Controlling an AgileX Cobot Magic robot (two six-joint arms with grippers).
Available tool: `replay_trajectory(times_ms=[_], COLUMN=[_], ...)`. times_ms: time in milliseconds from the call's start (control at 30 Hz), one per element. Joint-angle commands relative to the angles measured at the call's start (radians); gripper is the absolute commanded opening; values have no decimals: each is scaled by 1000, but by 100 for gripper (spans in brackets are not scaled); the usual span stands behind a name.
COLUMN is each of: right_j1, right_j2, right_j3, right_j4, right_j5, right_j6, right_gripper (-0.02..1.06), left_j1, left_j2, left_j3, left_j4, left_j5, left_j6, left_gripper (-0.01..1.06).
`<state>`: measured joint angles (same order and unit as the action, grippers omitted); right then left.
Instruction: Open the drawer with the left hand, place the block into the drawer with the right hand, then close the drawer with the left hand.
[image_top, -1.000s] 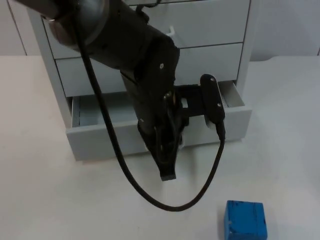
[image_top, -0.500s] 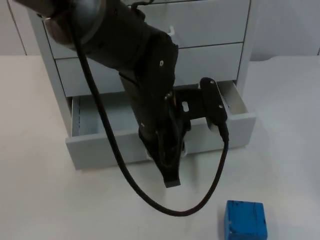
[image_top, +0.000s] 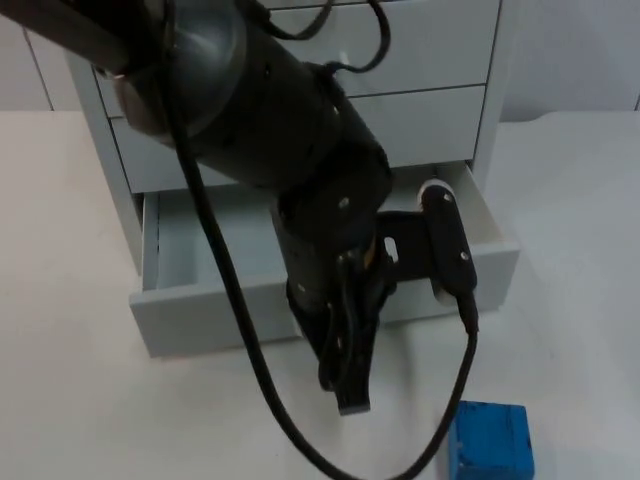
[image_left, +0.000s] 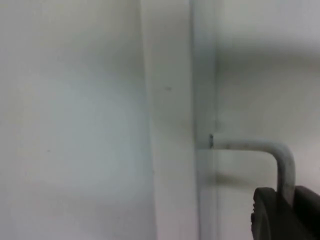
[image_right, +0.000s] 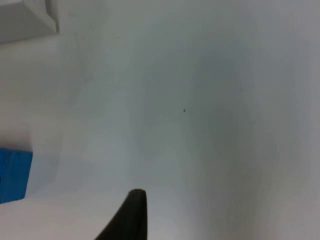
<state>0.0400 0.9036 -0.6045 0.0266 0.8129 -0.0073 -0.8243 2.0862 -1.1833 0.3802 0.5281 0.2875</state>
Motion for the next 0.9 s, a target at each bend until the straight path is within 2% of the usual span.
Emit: replay_trajectory(times_ms=[0, 133, 467, 533, 567, 700, 733, 800, 867], right_j1=[5, 5, 5, 5, 5, 5, 5, 5, 5], right_j2=[-2, -2, -2, -2, -2, -2, -2, -2, -2], right_j3=[-4, -4, -4, -4, -4, -4, -4, -4, -4], right_j4=[-1, -1, -1, -1, -1, -1, -1, -1, -1], right_j5=[1, 1, -1, -1, -1, -1, -1, -1, -1], right_j6=[-3, -3, -3, -3, -3, -3, -3, -3, -3], right_gripper=[105, 105, 105, 105, 105, 105, 105, 105, 105], left_j1=[-26, -35, -35, -35, -35, -35, -35, -35, -35], left_j2=[0, -6, -6, -6, -6, -12, -12, -22, -34], left_j3=[24, 24, 24, 24, 24, 24, 24, 24, 23], left_j4=[-54, -70, -51, -57, -57, -57, -57, -57, -62], left_j5=[19, 35, -18, -32, -32, -45, -45, -45, -40], left_j6=[-14, -14, -12, -12, -12, -12, -12, -12, -15], left_gripper=[0, 0, 0, 9, 9, 50, 50, 70, 75])
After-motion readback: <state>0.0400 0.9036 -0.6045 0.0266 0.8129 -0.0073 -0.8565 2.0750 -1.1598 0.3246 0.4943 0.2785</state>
